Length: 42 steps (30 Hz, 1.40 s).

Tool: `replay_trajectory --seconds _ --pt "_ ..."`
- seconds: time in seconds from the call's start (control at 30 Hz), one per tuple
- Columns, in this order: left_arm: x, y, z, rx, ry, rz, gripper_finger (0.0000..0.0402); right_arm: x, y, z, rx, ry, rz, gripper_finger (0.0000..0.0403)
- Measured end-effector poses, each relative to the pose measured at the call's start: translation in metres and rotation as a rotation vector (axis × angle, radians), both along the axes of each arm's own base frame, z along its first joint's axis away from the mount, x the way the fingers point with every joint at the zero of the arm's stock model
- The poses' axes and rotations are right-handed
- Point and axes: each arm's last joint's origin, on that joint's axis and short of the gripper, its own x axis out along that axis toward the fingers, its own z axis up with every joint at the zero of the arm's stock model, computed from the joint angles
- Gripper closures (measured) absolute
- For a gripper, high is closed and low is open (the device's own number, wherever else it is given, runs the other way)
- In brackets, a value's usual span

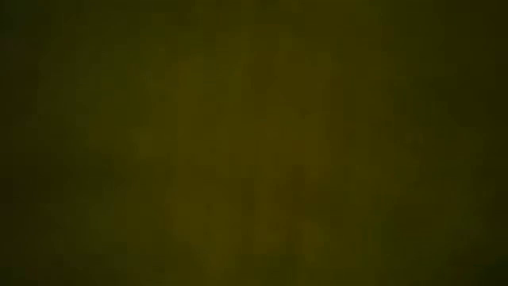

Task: Fold Laundry from Bin
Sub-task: Fold the yellow shirt

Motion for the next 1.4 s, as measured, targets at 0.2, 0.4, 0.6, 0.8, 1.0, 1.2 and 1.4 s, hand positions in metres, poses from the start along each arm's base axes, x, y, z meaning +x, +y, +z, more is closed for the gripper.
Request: replay_trajectory --seconds 0.2,0.4,0.6,0.8,1.0,1.2,1.4 --pt "0.000 0.000 0.000 -0.001 0.000 -0.001 0.0231 0.002 0.011 -0.003 0.008 0.023 0.047 0.0224" --pt "0.000 -0.001 0.000 -0.001 0.000 0.000 0.0231 0.007 0.023 -0.003 0.001 0.008 0.141 0.0248" --pt "0.000 -0.001 0.000 -0.012 -0.002 0.012 0.0231 0.012 0.013 -0.003 -0.020 -0.038 0.131 0.0256" --pt "-0.001 -0.002 0.000 -0.010 0.001 0.008 0.0231 0.007 0.010 -0.010 0.032 0.022 0.129 0.0256" --pt "-0.002 -0.001 -0.001 -0.005 0.010 0.011 0.0231 0.006 0.015 -0.011 0.063 0.042 0.125 0.0256" --pt "-0.001 0.000 -0.001 -0.013 0.008 0.023 0.0231 0.013 0.006 -0.009 0.016 -0.045 0.110 0.0256" --pt "-0.002 0.000 -0.001 -0.024 0.008 0.031 0.0231 0.013 -0.008 -0.020 0.065 -0.024 0.070 0.0256"
